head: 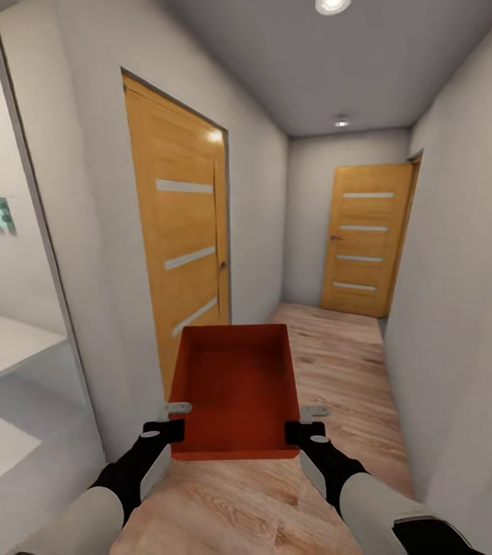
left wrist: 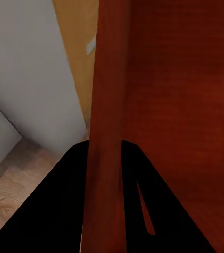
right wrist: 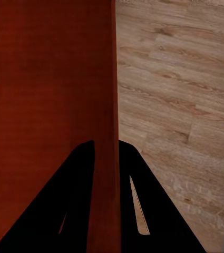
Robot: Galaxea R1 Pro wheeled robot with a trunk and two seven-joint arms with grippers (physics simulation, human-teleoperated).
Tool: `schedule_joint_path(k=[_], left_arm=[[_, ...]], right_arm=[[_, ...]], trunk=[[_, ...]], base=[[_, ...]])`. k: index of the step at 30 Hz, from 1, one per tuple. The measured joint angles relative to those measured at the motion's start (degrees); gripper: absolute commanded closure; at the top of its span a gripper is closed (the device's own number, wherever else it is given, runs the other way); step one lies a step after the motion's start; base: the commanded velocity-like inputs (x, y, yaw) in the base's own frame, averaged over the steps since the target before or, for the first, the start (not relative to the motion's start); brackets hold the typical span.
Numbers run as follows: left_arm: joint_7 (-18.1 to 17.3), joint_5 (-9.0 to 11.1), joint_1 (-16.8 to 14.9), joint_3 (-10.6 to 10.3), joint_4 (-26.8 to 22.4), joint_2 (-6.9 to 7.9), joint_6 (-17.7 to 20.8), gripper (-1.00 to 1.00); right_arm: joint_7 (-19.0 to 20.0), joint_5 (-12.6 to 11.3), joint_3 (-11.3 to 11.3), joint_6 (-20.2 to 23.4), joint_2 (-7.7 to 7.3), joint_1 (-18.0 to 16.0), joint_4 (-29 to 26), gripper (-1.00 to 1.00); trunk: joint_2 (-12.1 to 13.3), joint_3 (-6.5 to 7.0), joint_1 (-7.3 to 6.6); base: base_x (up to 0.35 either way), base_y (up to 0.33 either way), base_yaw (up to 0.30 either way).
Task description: Move the two storage containers from the living room to the garage. In the garage, place one container on the floor and stack the other container on top of it (either order is fine).
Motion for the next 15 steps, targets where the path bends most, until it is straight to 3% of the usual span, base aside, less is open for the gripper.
schedule_joint_path(k=[15], left_arm=[[0.0,0.0,0.0,0.0,0.0,0.0,0.0,1.0]], right_arm=[[0.0,0.0,-0.1,0.0,0.0,0.0,0.0,1.0]], trunk=[[0.0,0.41,0.0]], base=[[0.323,0.0,-0.272]])
